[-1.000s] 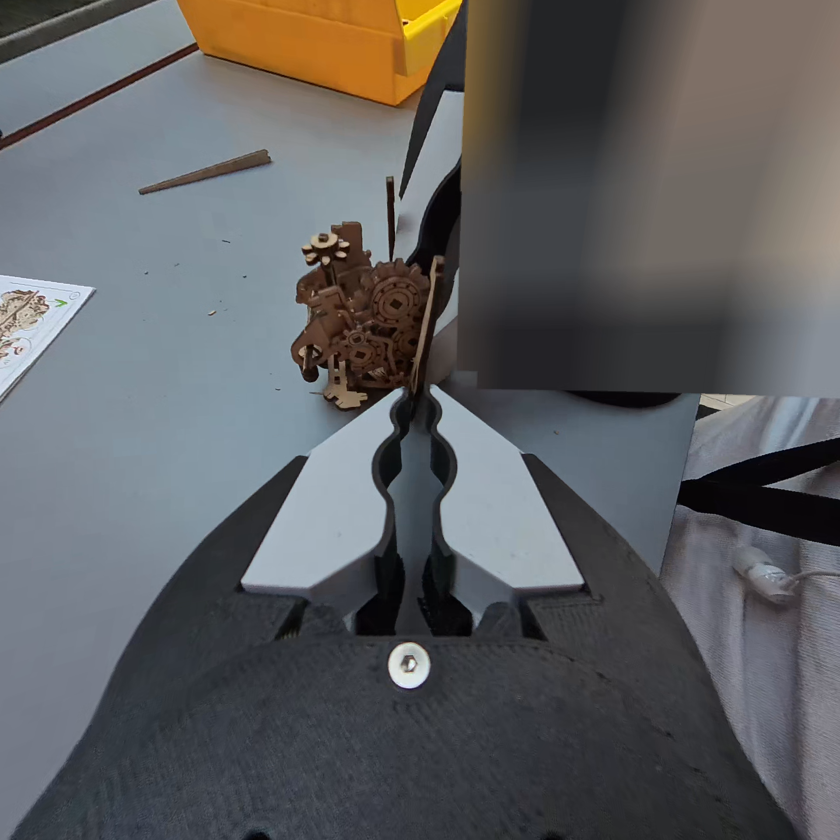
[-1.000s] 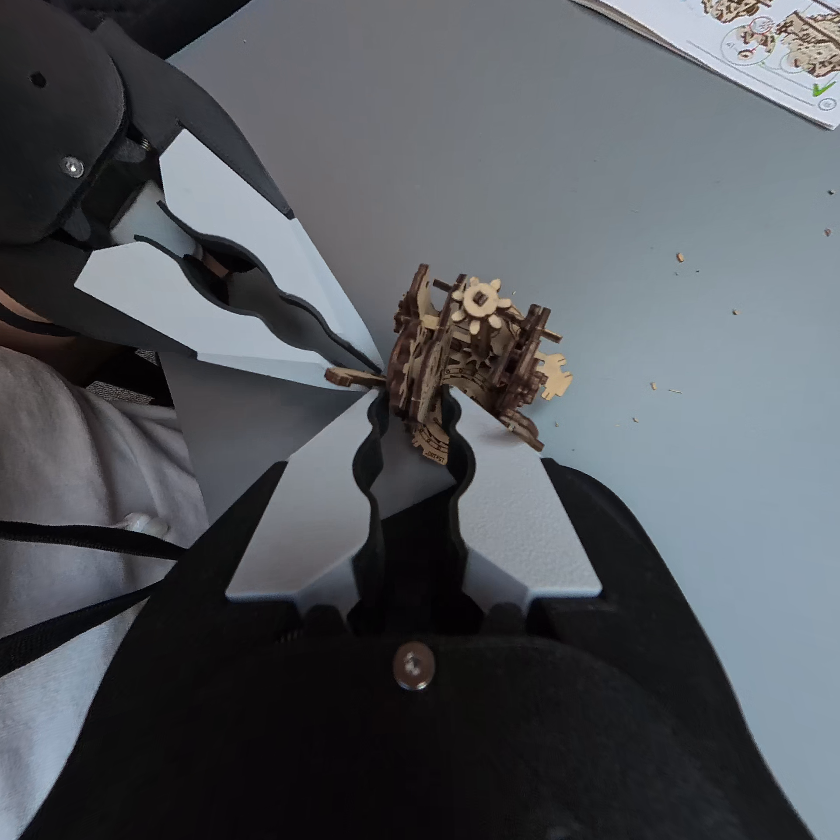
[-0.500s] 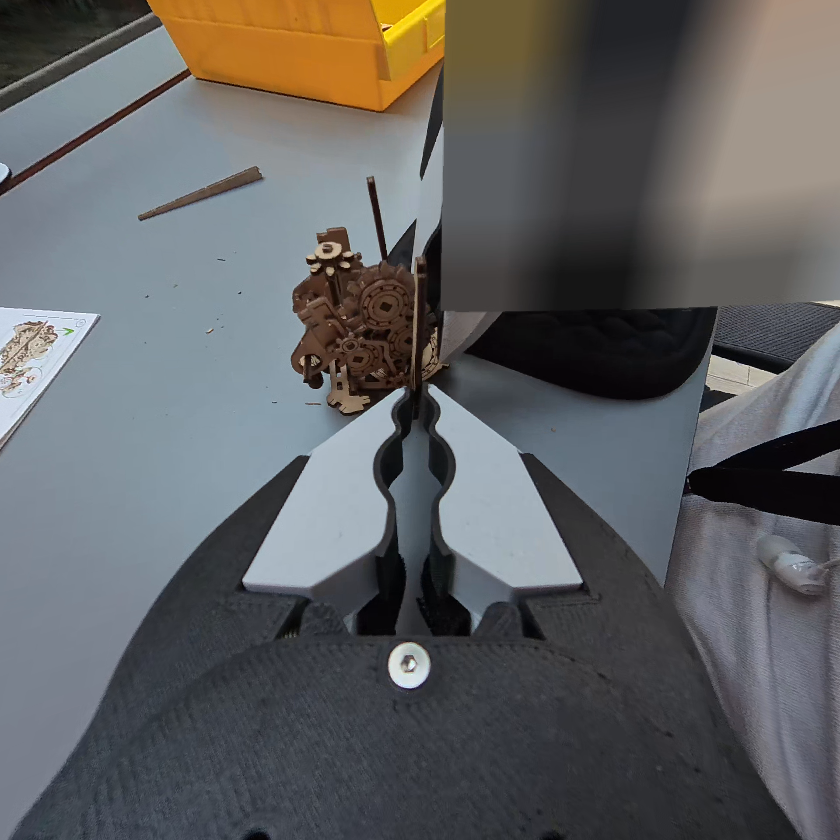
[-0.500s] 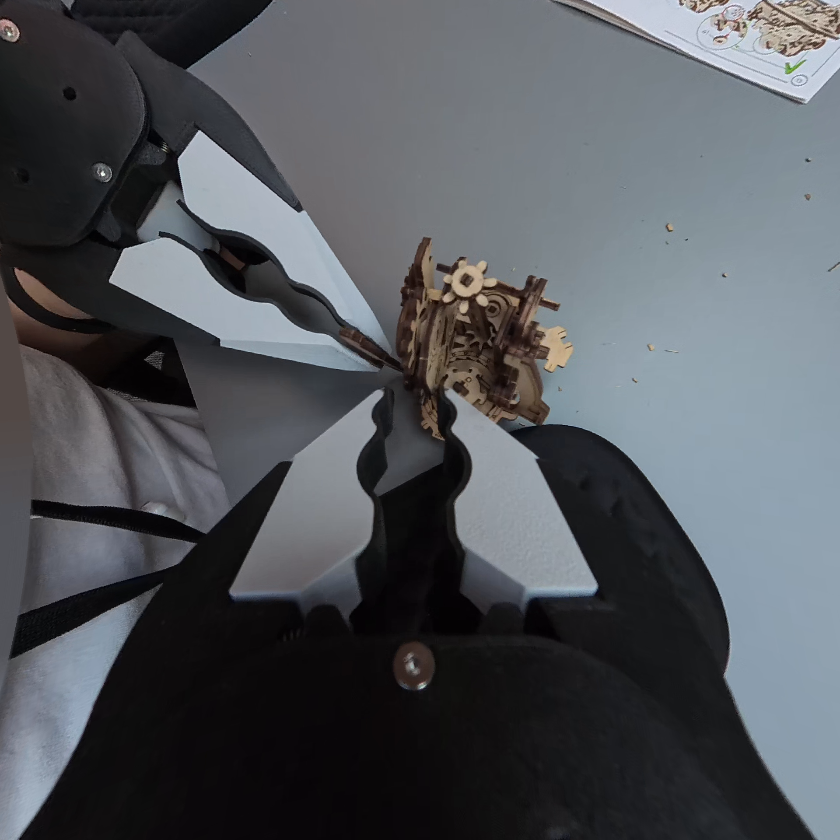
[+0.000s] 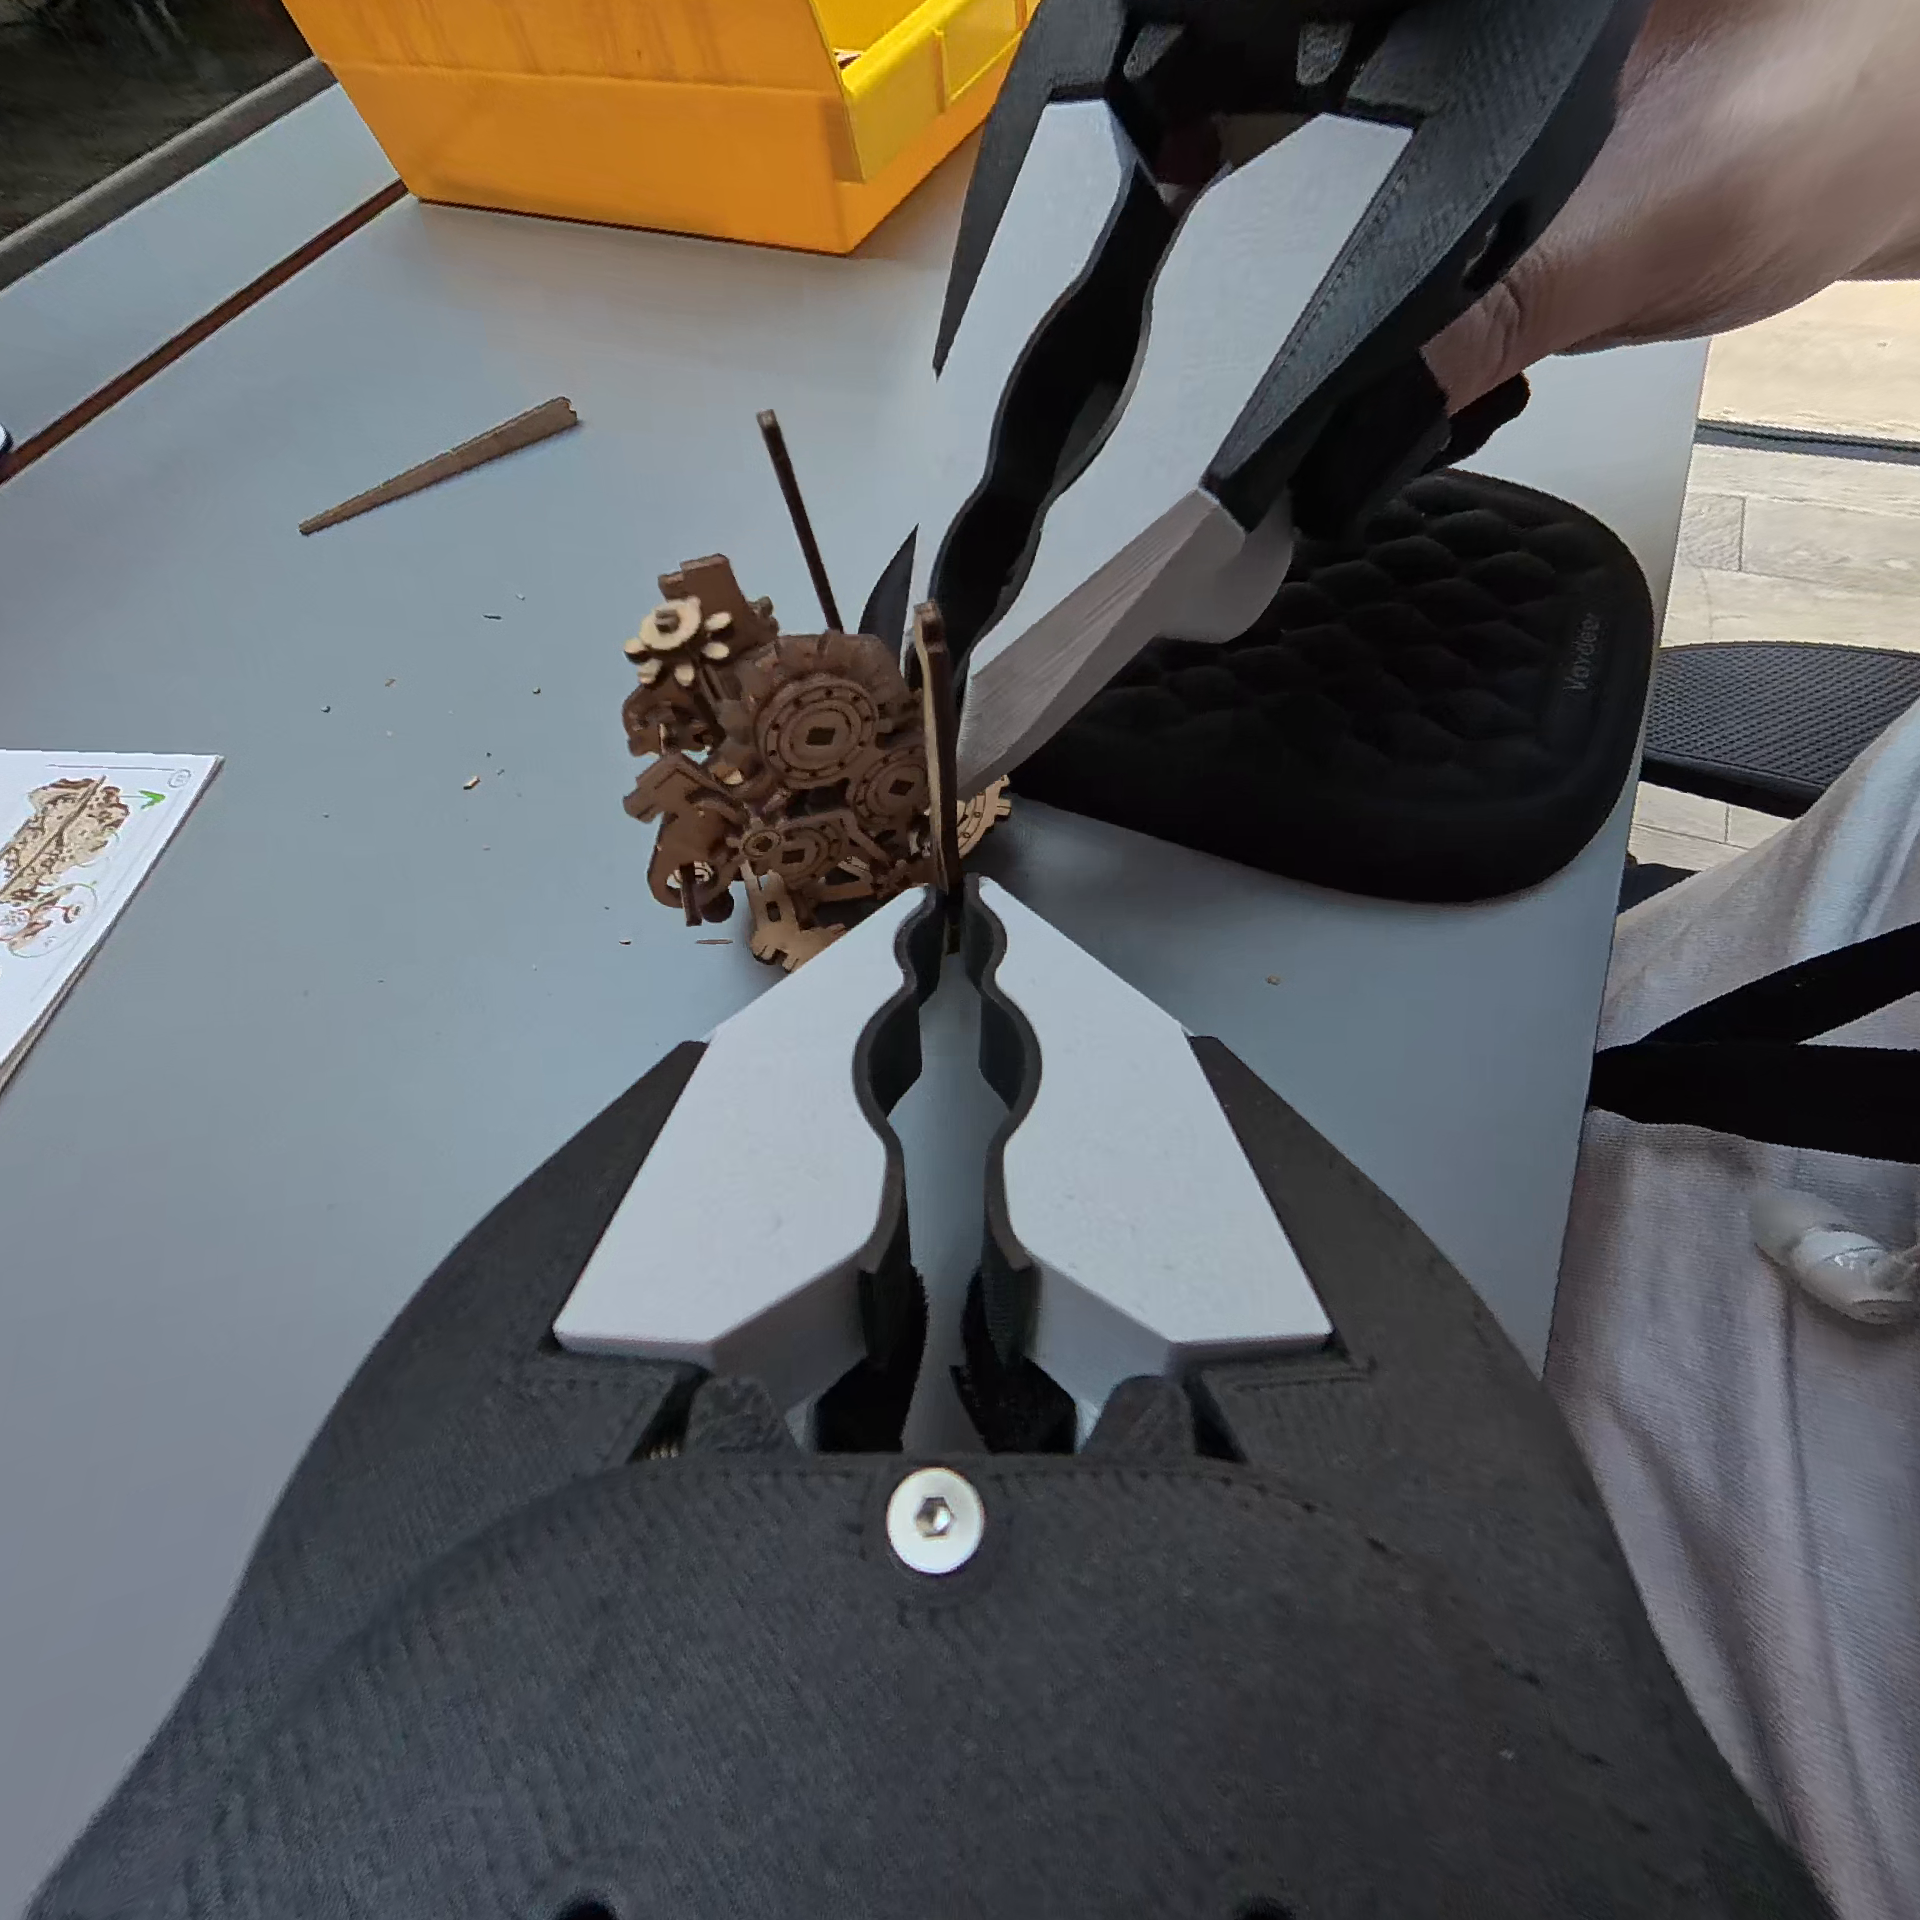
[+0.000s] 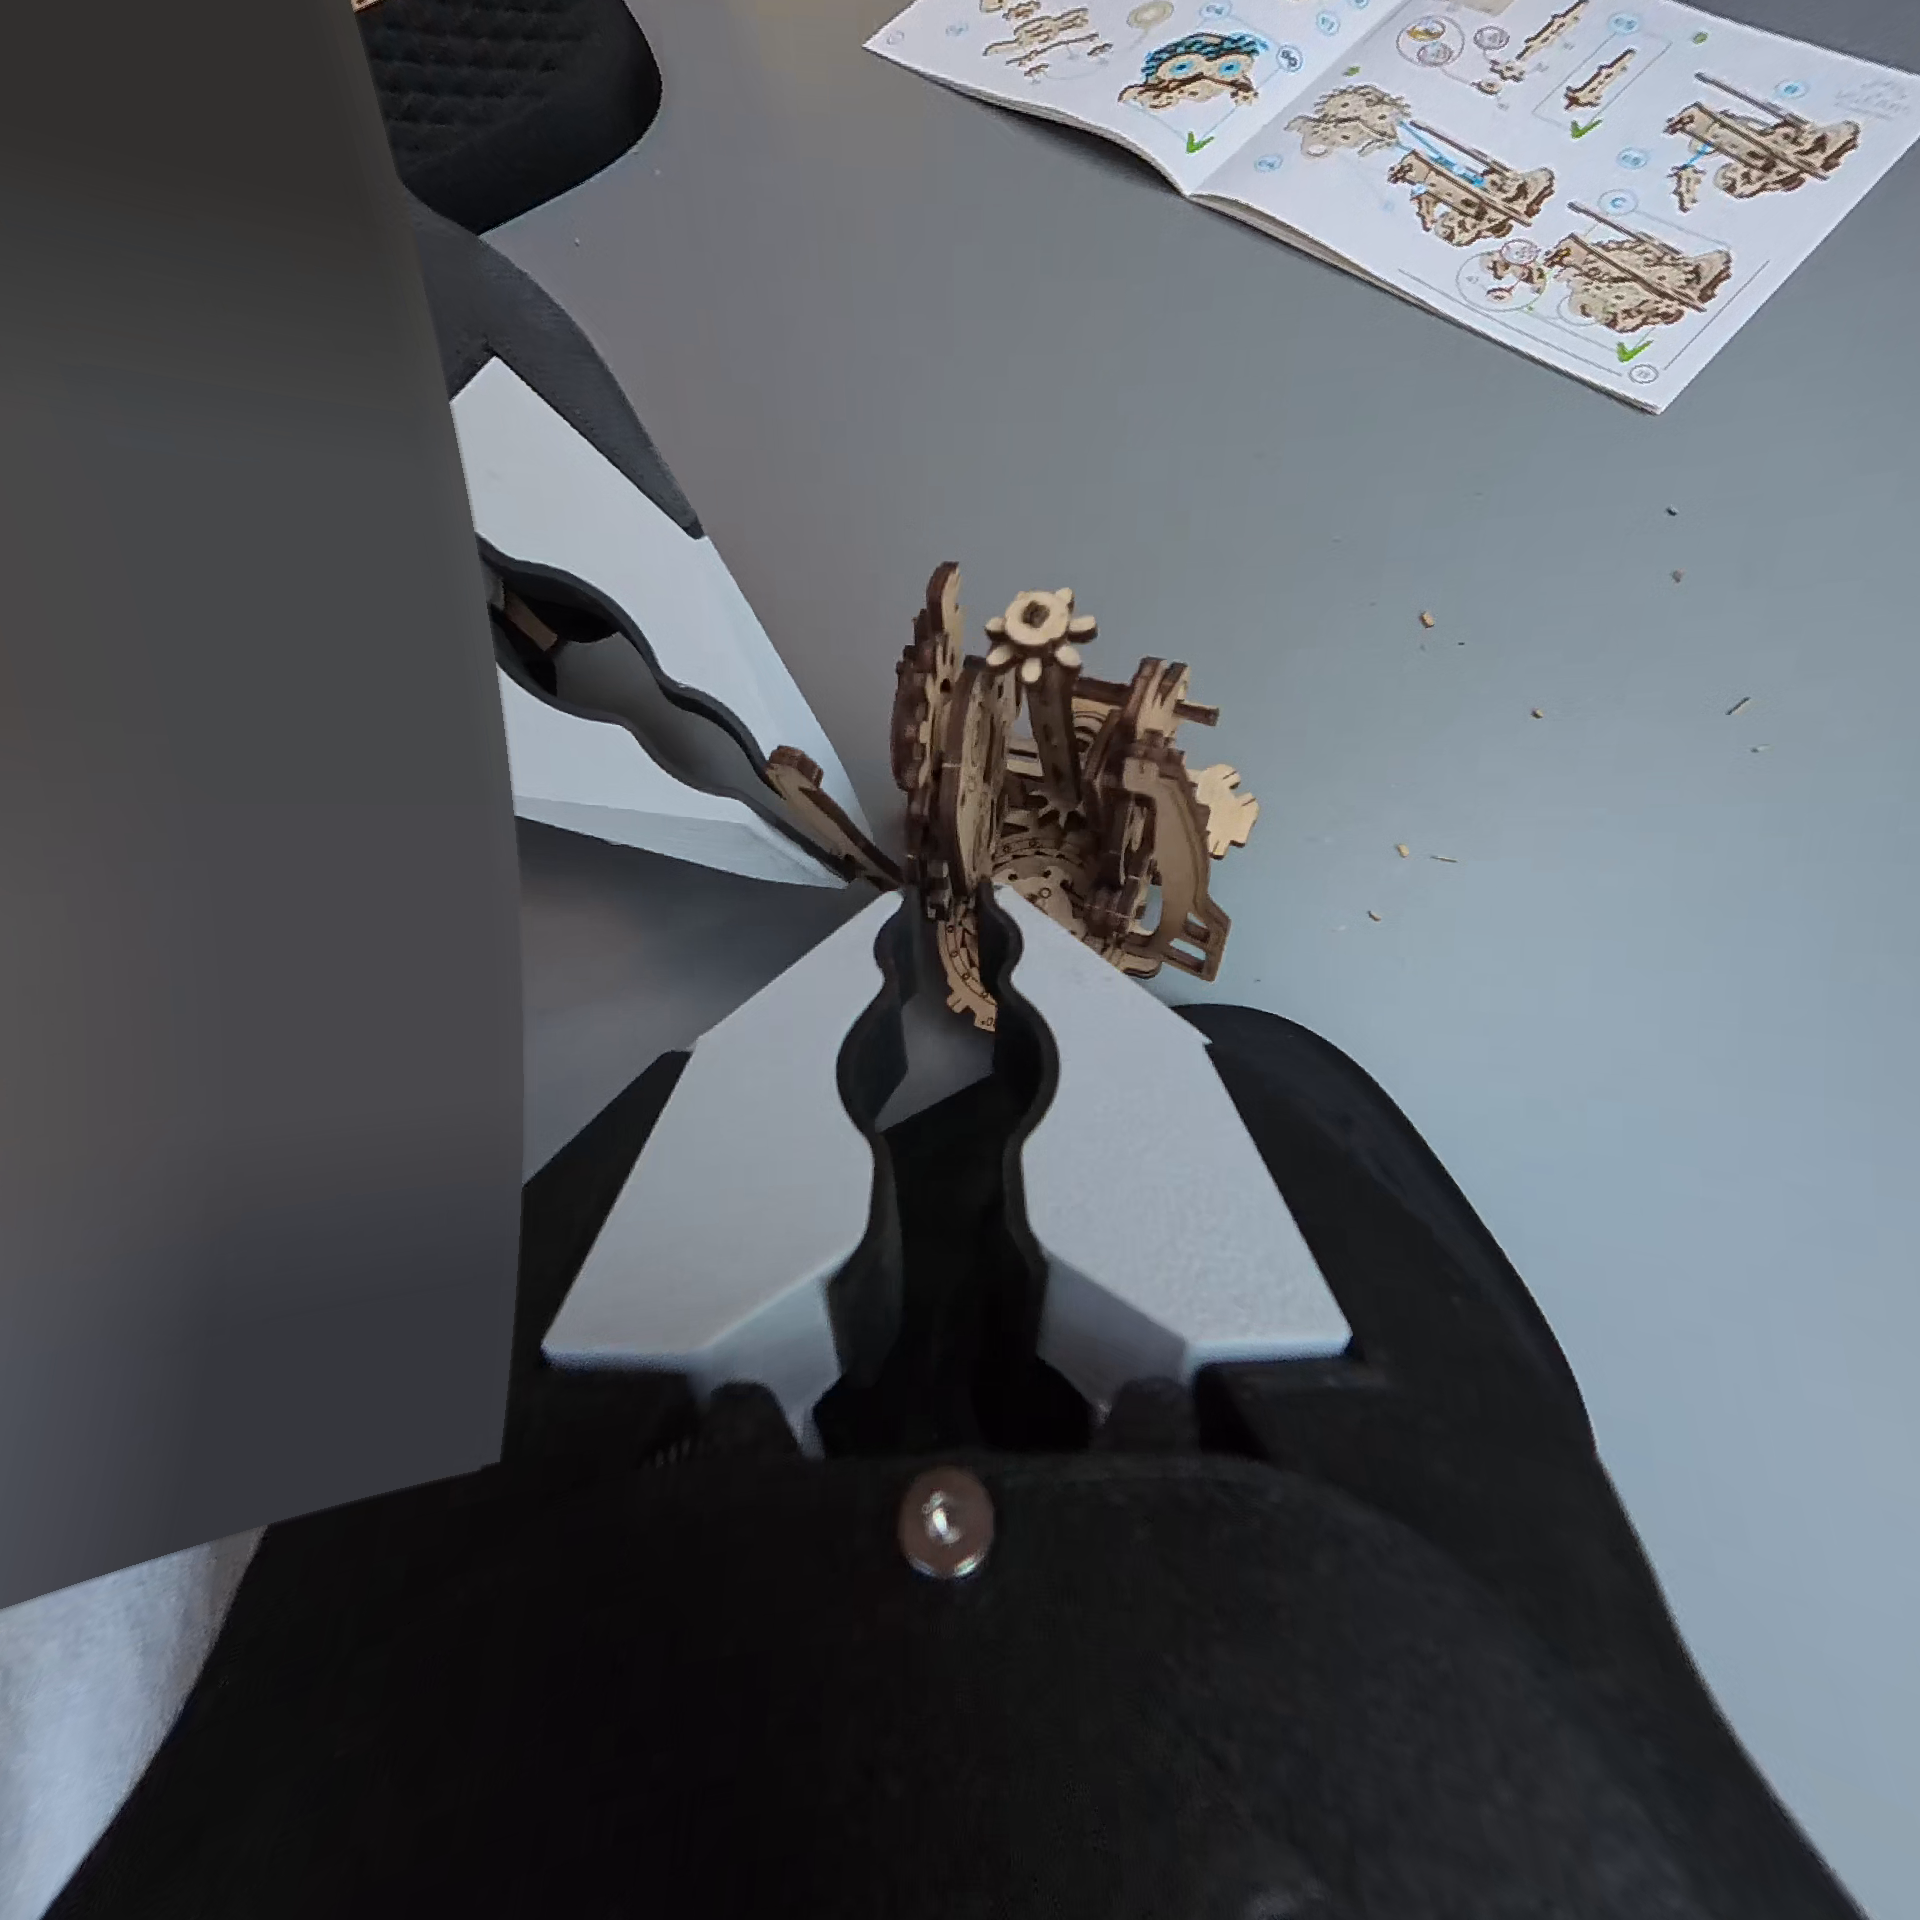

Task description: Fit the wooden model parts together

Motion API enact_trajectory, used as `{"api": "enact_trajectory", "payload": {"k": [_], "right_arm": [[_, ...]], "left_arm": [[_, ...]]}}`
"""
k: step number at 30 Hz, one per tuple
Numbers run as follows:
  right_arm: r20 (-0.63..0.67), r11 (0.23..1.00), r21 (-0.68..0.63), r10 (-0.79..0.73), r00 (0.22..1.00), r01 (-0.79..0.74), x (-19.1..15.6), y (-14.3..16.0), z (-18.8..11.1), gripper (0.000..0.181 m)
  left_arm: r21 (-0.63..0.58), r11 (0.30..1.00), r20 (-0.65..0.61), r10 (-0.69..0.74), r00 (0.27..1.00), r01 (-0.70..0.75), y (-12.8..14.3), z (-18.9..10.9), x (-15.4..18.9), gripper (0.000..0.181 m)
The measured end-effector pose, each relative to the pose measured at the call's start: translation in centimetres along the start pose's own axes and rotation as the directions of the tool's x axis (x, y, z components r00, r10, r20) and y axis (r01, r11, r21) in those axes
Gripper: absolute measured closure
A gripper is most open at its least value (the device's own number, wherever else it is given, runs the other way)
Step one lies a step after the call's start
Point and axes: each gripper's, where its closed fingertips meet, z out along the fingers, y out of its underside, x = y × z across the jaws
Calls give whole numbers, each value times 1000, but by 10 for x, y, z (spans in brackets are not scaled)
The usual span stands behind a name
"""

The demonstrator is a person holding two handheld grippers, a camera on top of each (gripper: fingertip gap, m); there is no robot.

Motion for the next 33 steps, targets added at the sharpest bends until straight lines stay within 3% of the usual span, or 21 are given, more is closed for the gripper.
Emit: {"api": "enact_trajectory", "payload": {"k": [18,24,28,33], "right_arm": [[70,998,-44,-47,996,50,-3,8,9,155],[80,999,-42,-31,996,34,-3,7,11,155],[76,999,-38,-25,997,28,-3,6,11,155],[74,999,-39,-30,997,33,-4,6,12,155]], "left_arm": [[11,1000,12,-15,1000,15,-2,0,-5,179],[25,999,37,-39,999,38,-3,-2,-10,167],[32,997,70,-67,995,64,-2,-6,-16,152],[17,989,115,-146,983,145,3,-5,-31,104]]}}
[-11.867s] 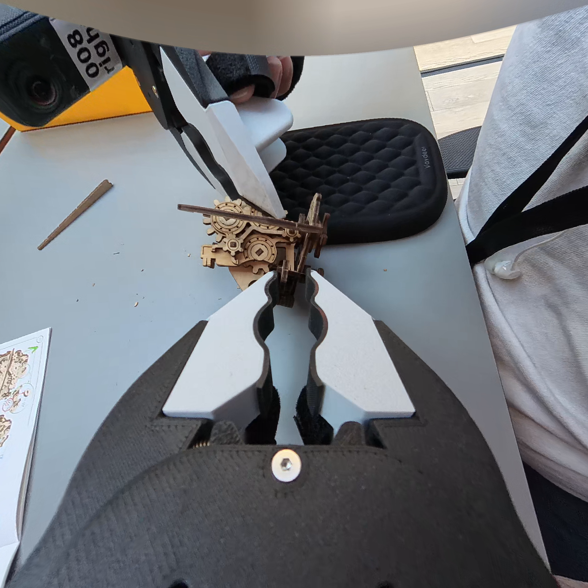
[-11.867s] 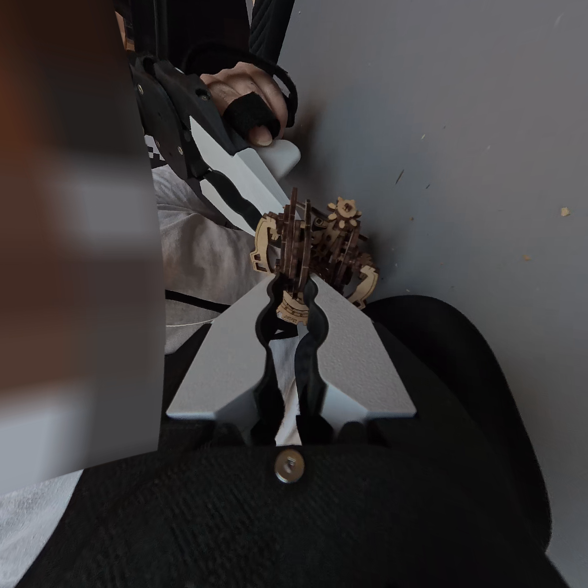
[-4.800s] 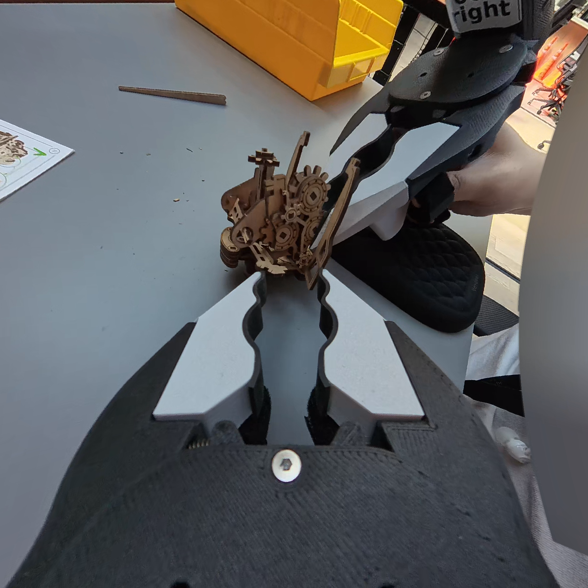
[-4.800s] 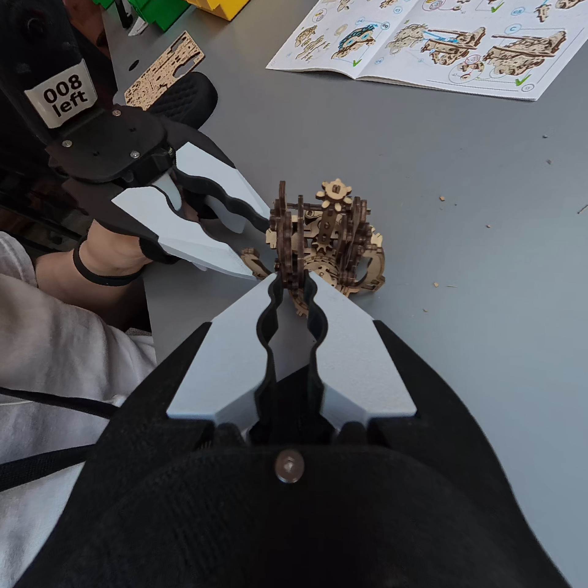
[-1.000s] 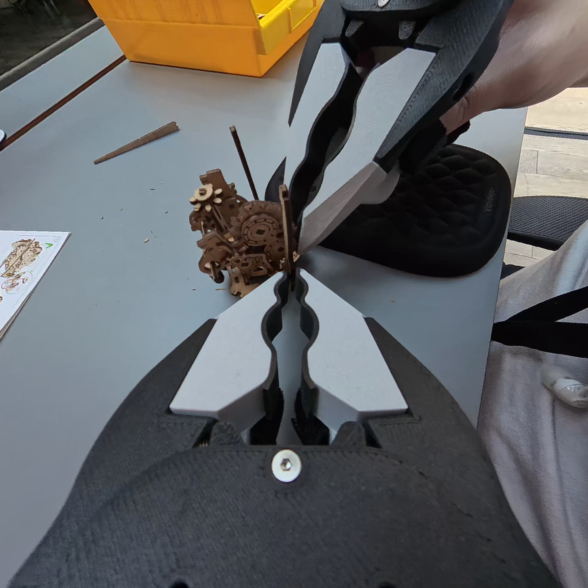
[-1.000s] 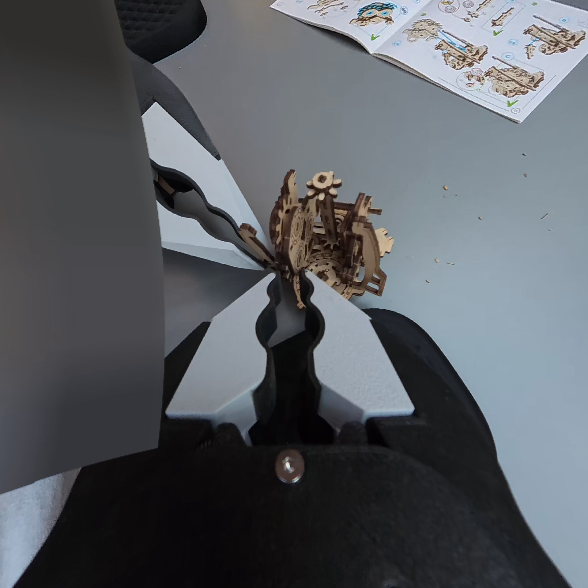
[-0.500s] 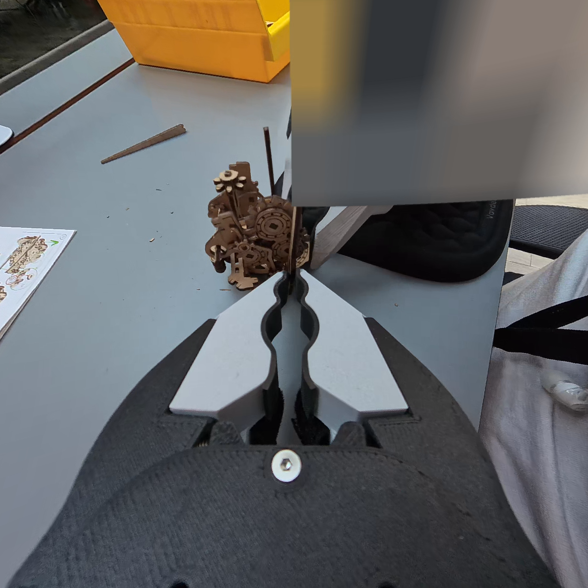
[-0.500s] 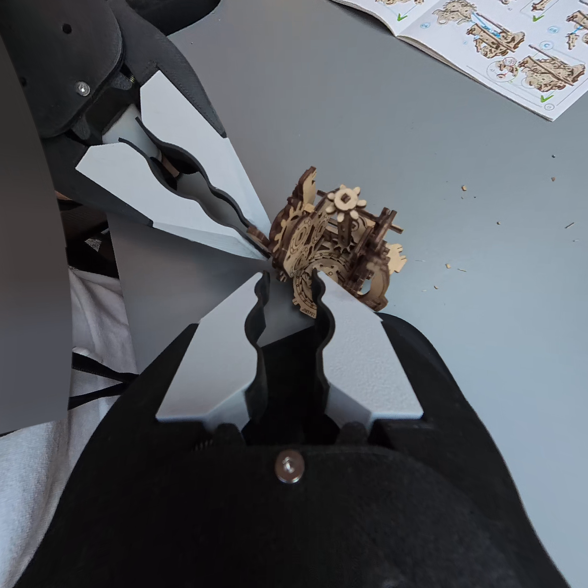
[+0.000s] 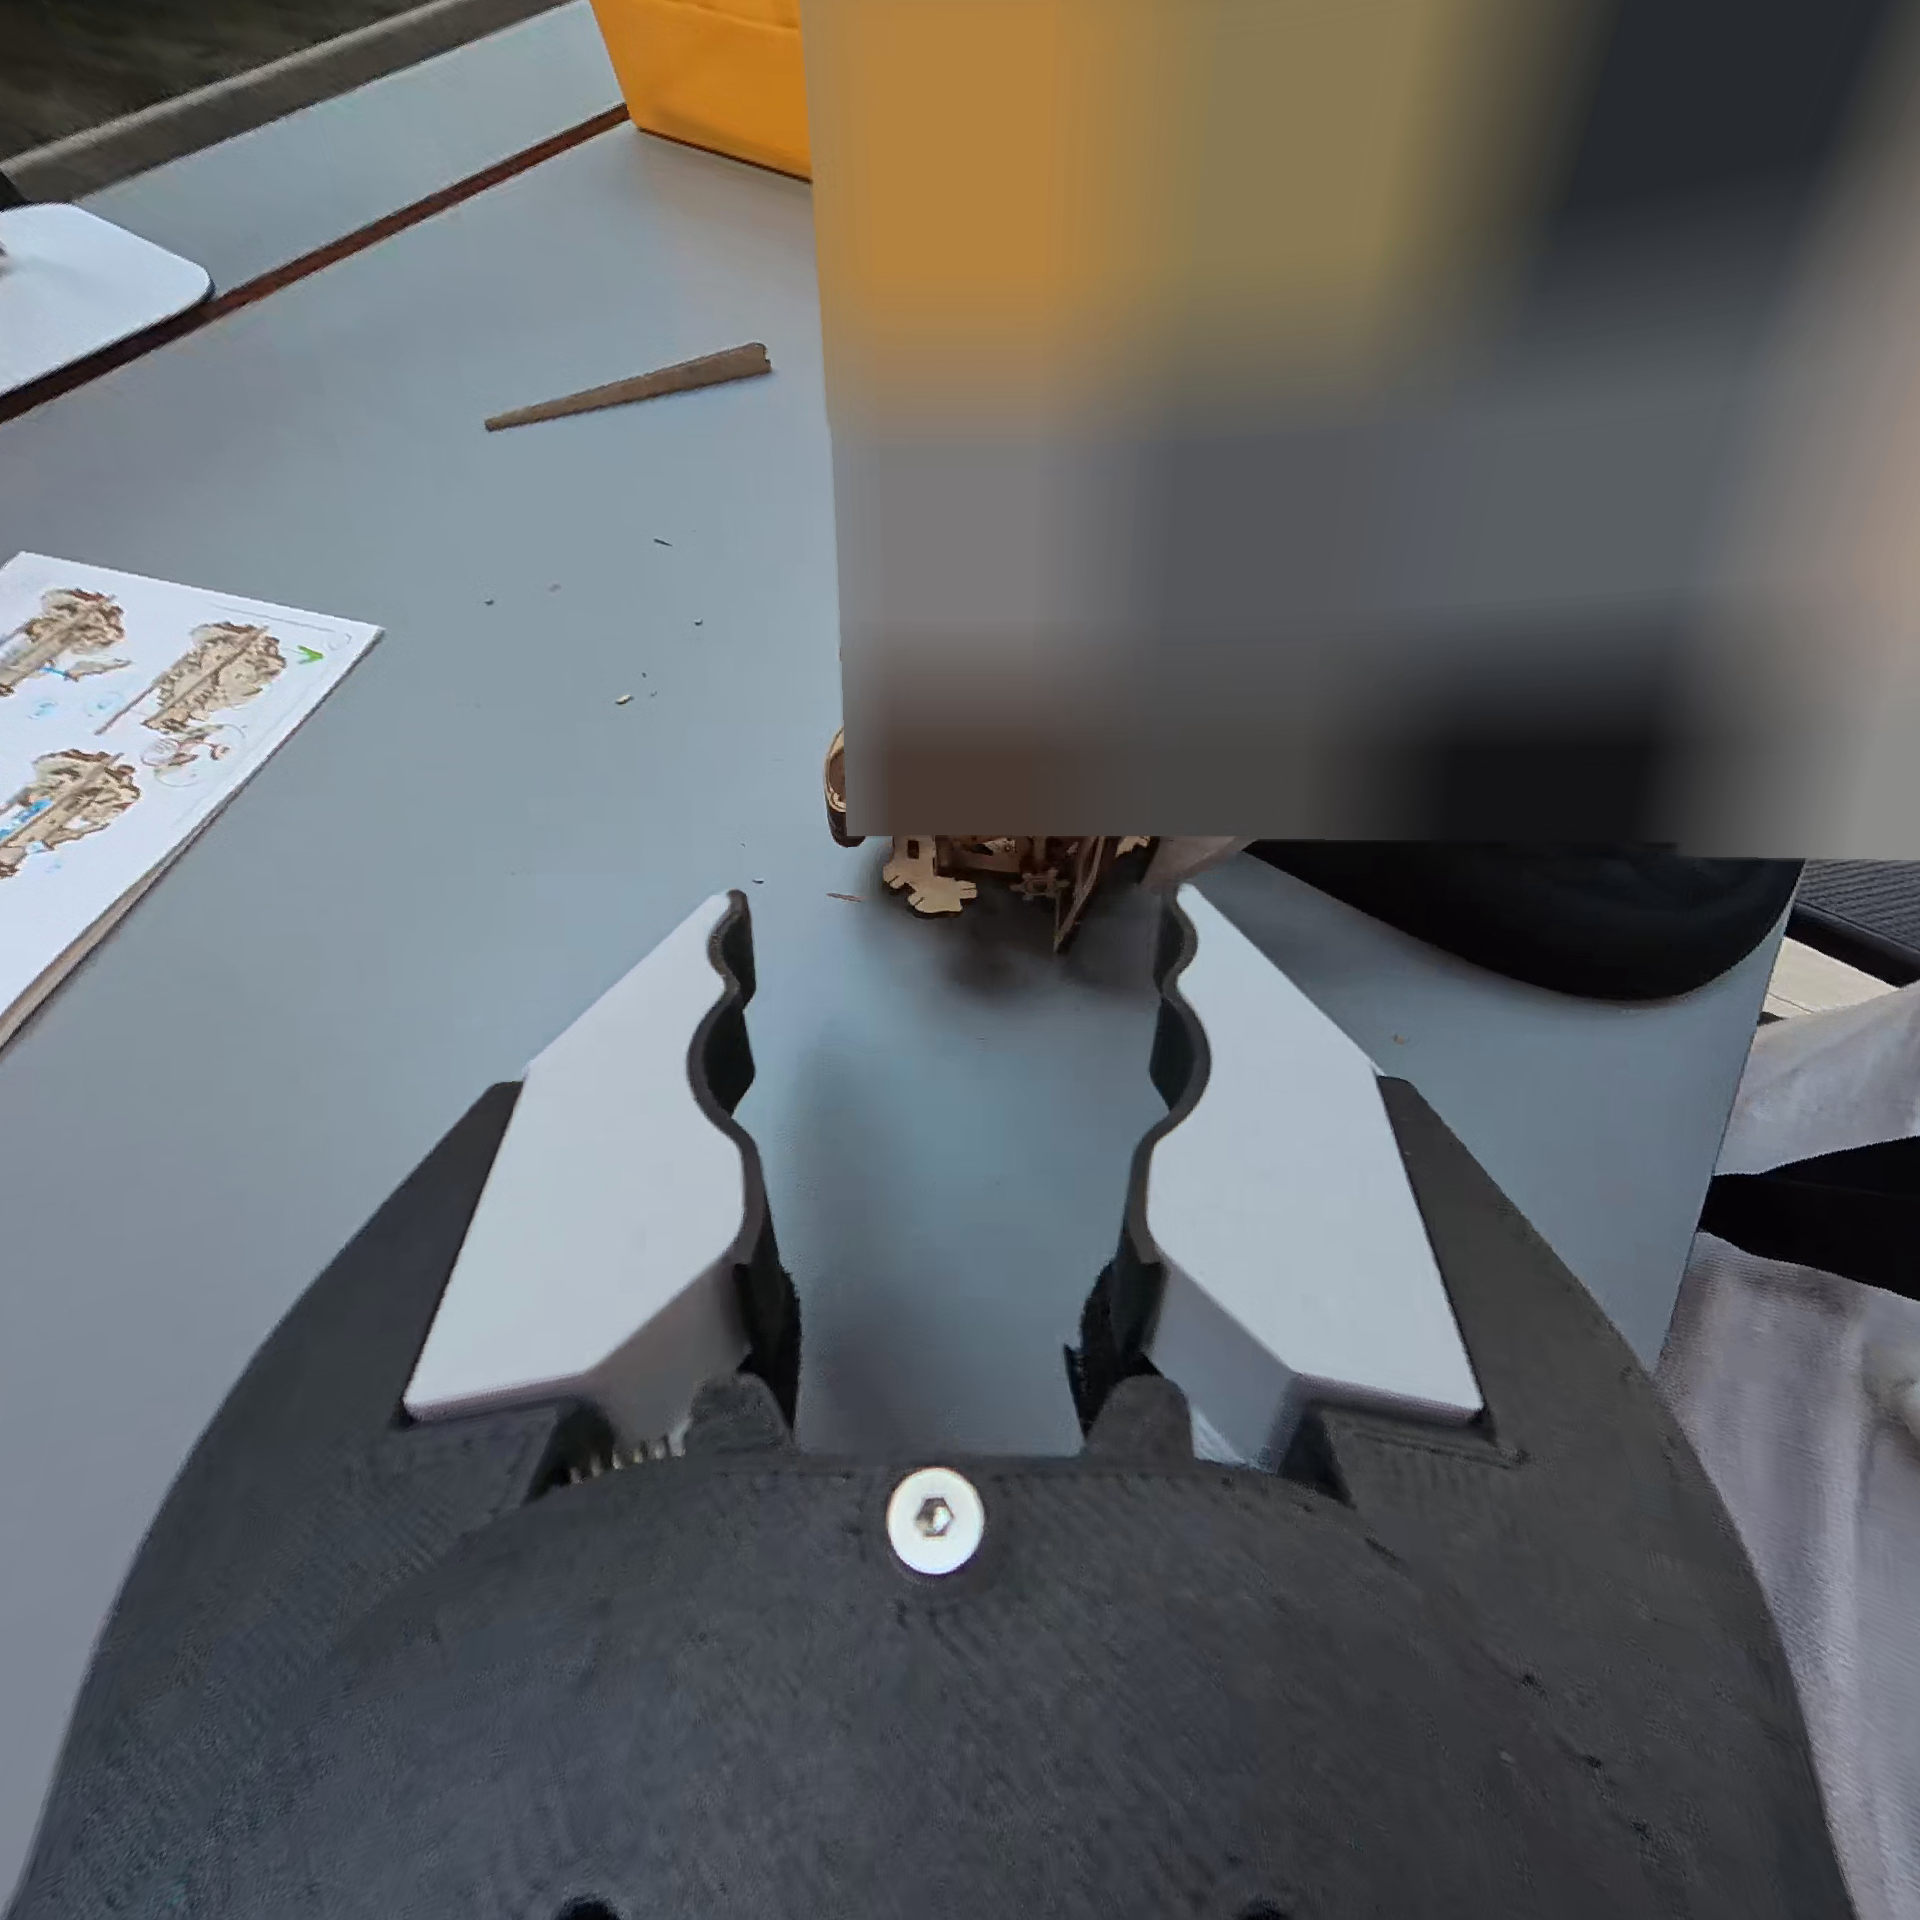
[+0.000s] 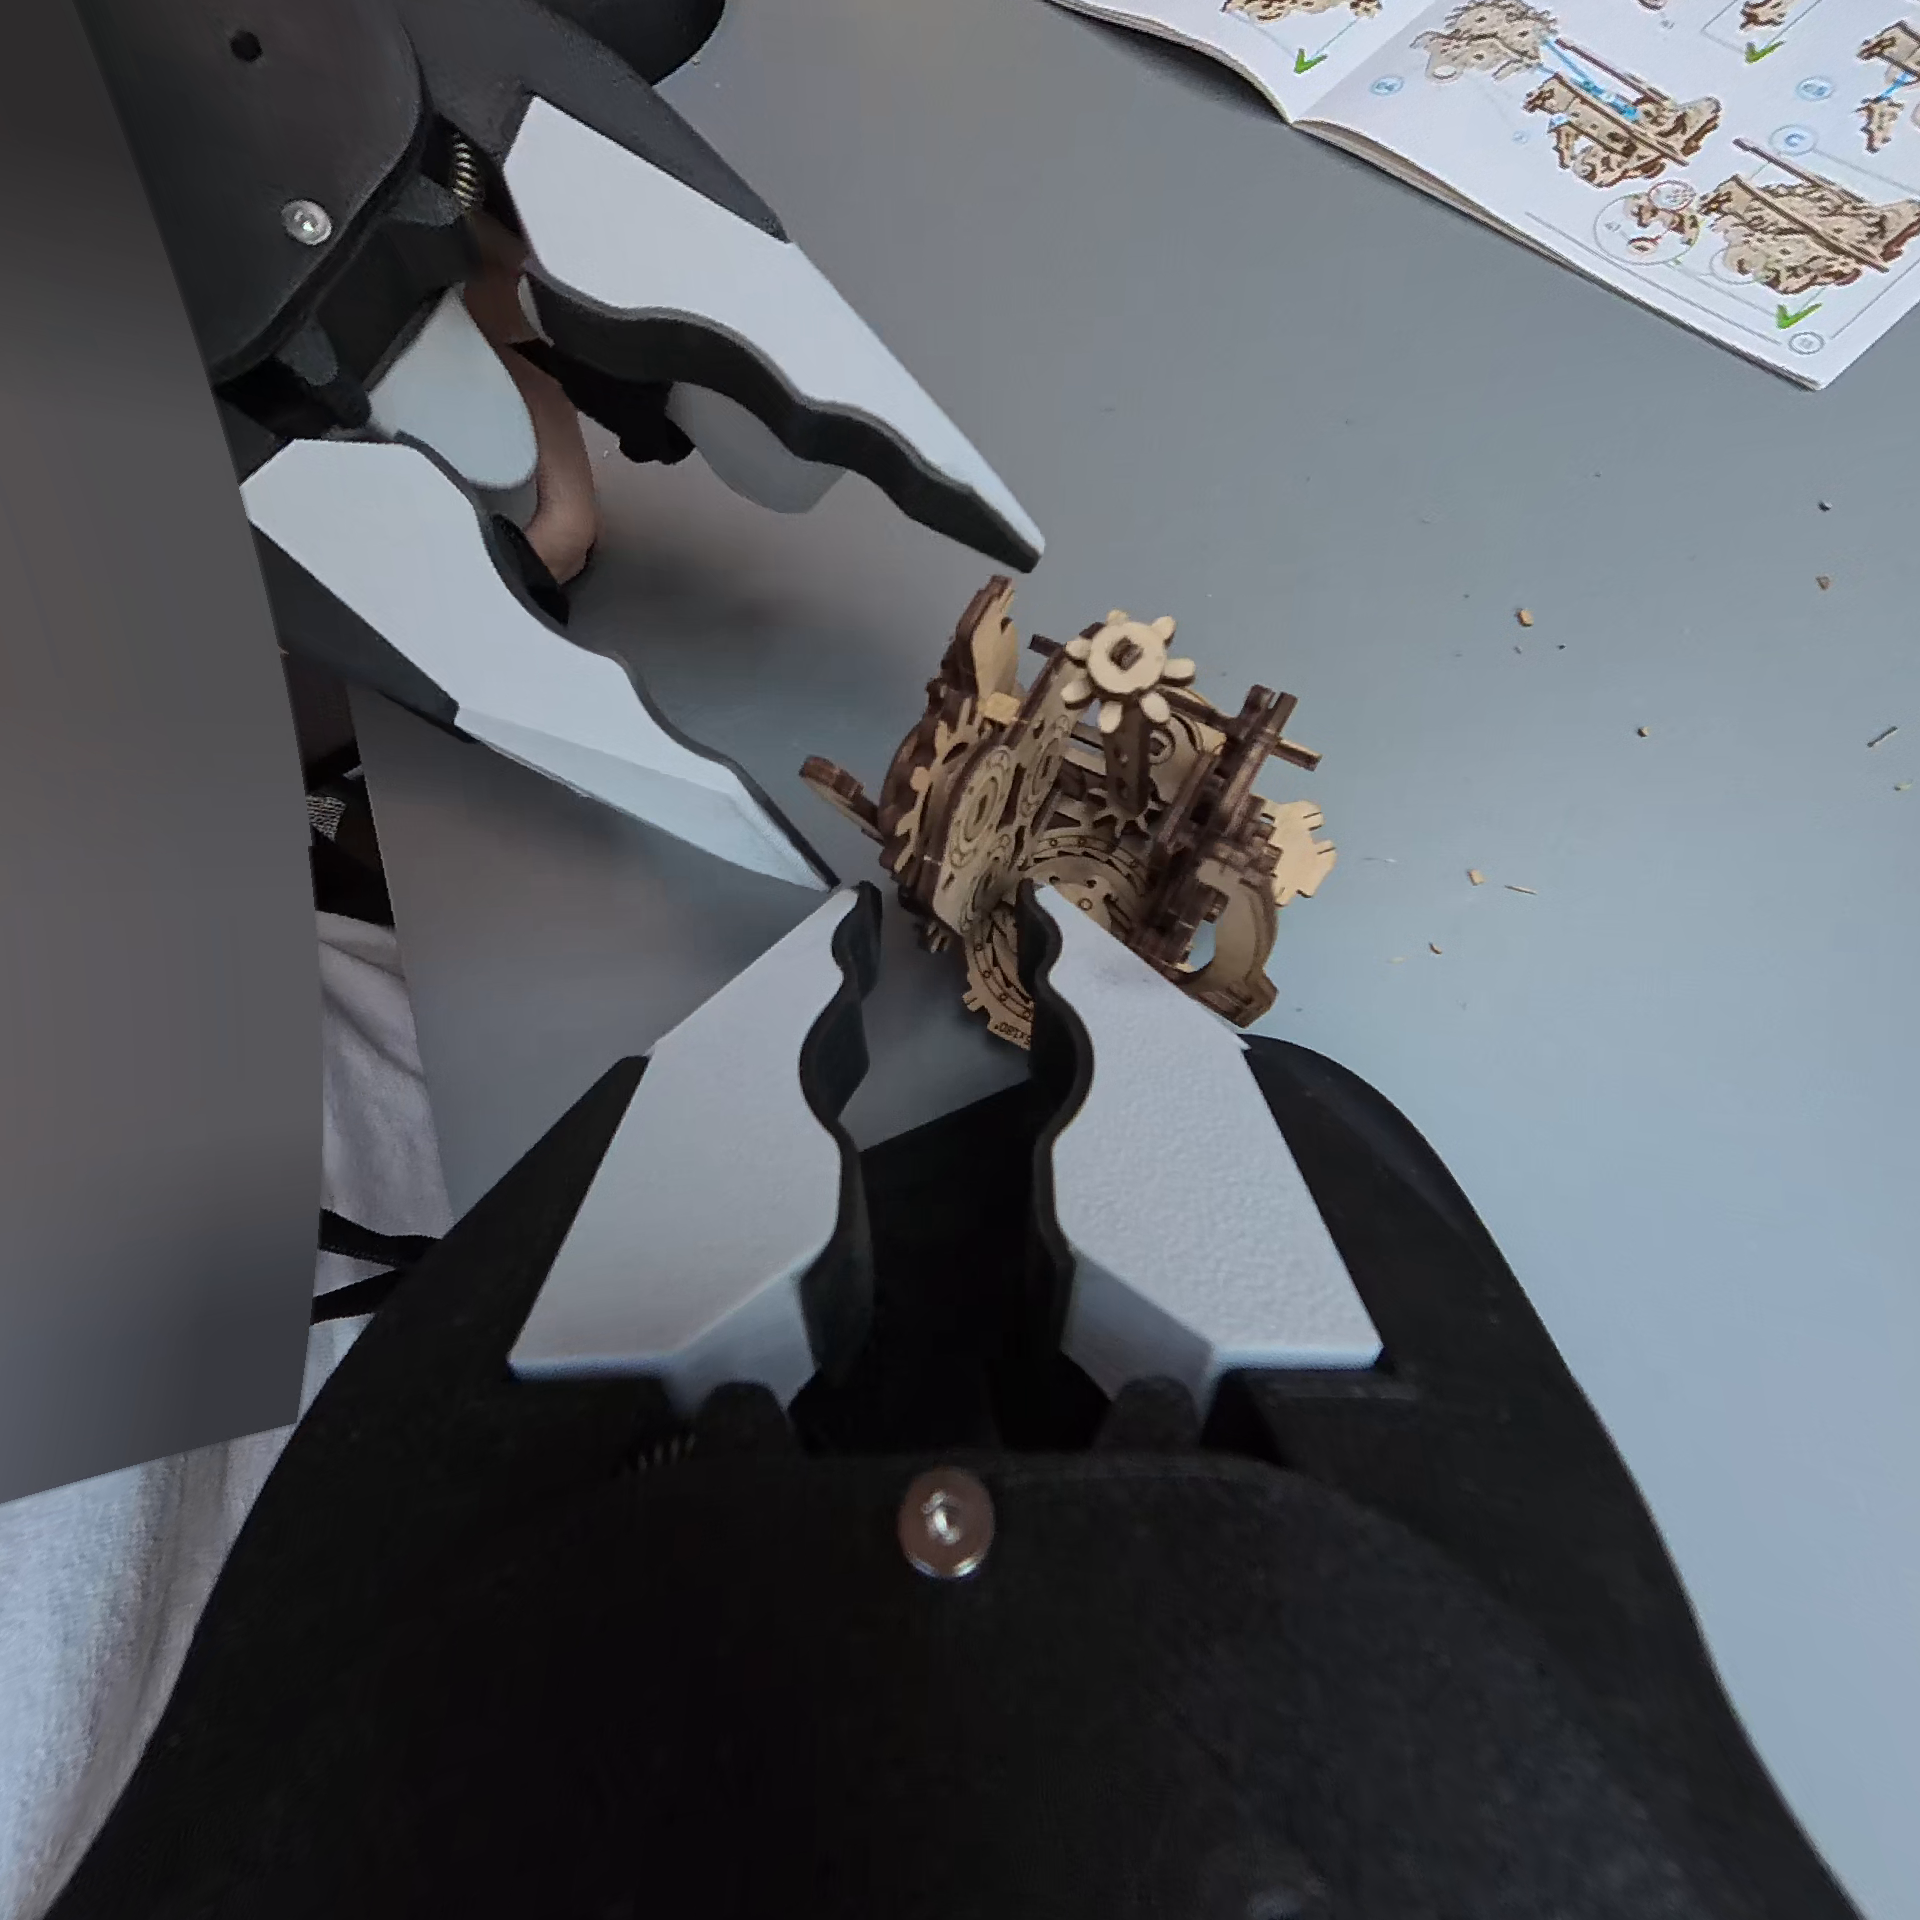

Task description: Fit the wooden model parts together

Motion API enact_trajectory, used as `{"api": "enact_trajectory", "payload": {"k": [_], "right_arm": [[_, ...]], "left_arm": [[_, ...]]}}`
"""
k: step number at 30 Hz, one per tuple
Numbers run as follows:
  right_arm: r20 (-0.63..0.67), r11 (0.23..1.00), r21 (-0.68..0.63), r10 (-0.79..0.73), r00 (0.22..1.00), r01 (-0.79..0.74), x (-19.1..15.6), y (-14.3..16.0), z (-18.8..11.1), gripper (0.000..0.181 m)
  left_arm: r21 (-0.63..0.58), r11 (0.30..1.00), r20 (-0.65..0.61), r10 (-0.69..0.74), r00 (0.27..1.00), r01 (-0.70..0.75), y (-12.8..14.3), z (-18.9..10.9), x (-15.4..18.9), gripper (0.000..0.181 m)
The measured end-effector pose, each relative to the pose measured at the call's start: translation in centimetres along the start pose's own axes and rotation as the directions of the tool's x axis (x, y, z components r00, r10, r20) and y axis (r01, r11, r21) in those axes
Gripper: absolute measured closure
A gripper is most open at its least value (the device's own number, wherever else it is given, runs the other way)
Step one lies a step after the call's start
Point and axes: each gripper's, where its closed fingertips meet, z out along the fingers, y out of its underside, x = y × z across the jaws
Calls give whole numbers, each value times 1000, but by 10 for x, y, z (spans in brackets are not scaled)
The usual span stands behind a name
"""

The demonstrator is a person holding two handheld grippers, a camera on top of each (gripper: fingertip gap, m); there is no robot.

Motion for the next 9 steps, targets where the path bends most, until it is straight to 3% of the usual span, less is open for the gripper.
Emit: {"api": "enact_trajectory", "payload": {"k": [4,9], "right_arm": [[4,1000,-1,5,1000,-5,-2,1,1,155],[11,1000,3,18,1000,-18,-1,2,1,155]], "left_arm": [[-85,996,-105,-51,993,42,10,8,7,117],[-121,993,-116,-1,993,-13,14,15,5,116]]}}
